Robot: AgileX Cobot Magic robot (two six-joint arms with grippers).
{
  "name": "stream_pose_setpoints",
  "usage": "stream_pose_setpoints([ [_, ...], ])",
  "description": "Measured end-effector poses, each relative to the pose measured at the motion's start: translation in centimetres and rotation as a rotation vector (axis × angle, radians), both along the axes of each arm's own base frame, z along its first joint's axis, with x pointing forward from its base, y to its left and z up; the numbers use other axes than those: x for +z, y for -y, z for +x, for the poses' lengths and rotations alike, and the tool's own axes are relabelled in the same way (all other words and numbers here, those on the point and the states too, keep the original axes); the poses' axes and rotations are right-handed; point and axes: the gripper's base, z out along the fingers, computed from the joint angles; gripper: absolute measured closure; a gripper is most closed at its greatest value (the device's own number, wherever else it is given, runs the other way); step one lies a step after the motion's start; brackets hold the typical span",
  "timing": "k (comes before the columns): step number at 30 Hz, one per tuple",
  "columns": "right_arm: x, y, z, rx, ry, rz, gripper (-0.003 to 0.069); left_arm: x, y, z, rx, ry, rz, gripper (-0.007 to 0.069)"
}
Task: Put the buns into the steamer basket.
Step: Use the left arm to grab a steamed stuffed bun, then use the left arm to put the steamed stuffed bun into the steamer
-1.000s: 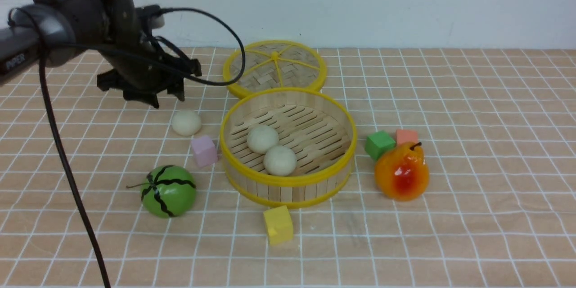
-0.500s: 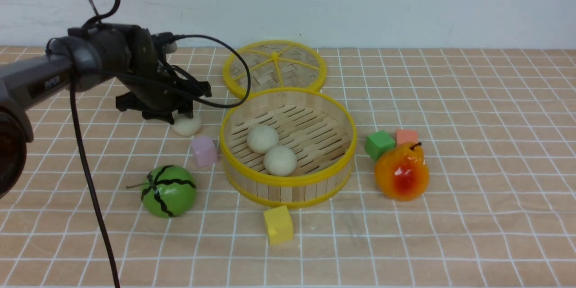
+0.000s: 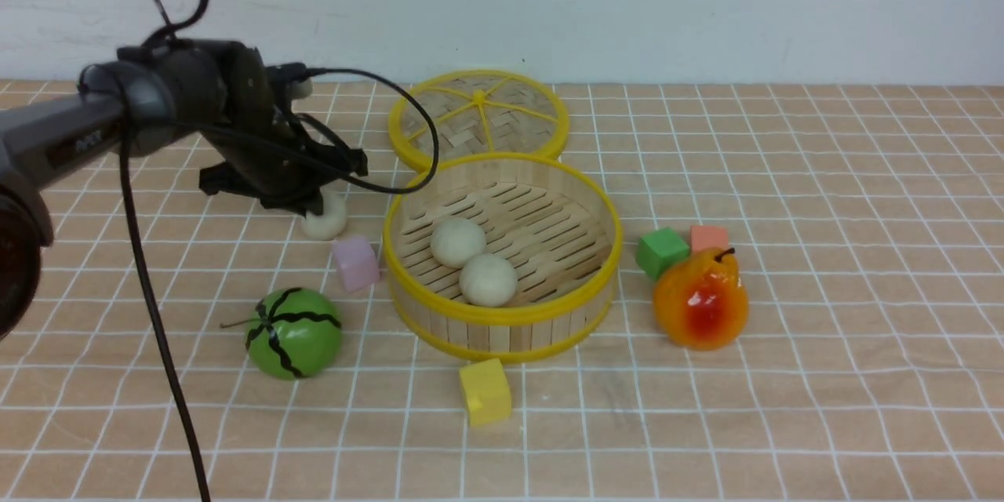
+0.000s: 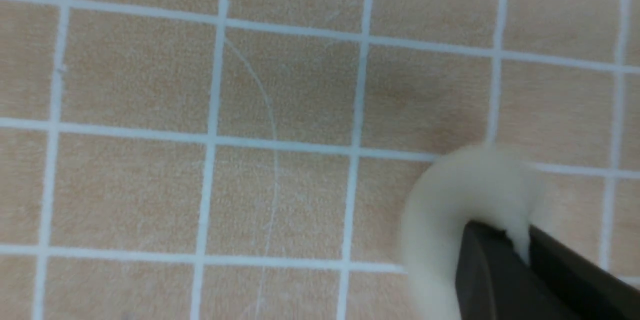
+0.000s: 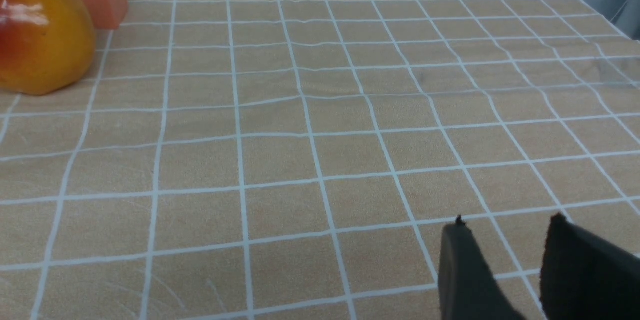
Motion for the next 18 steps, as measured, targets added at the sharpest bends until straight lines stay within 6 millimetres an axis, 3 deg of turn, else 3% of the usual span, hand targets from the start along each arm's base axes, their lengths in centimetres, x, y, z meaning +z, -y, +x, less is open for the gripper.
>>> stream_pose_setpoints([
  [6,0.0,0.0,0.0,0.0,0.0,0.0,0.0418,7.5,1.1,-2.4,-0.042,0.118,-0.063,0.0631],
  [9,0.0,0.0,0.0,0.0,0.0,0.0,0.0418,10.1,3.7,-4.0,-0.123,0.159,-0.132,0.0631],
  [13,0.0,0.0,0.0,0.0,0.0,0.0,0.0418,9.5,8.8,-5.1,-0.247,0.138,-0.215,0.0629],
  [14,0.0,0.0,0.0,0.0,0.0,0.0,0.0418,9.4,9.3,-5.2,-0.258,0.137,-0.218,0.0629],
  [17,0.0,0.0,0.0,0.0,0.0,0.0,0.0418,6.8,12.9,-5.1,-0.328,0.131,-0.221,0.0617],
  [18,0.0,0.0,0.0,0.0,0.0,0.0,0.0418,6.6,13.1,-5.1,-0.333,0.127,-0.22,0.0617],
])
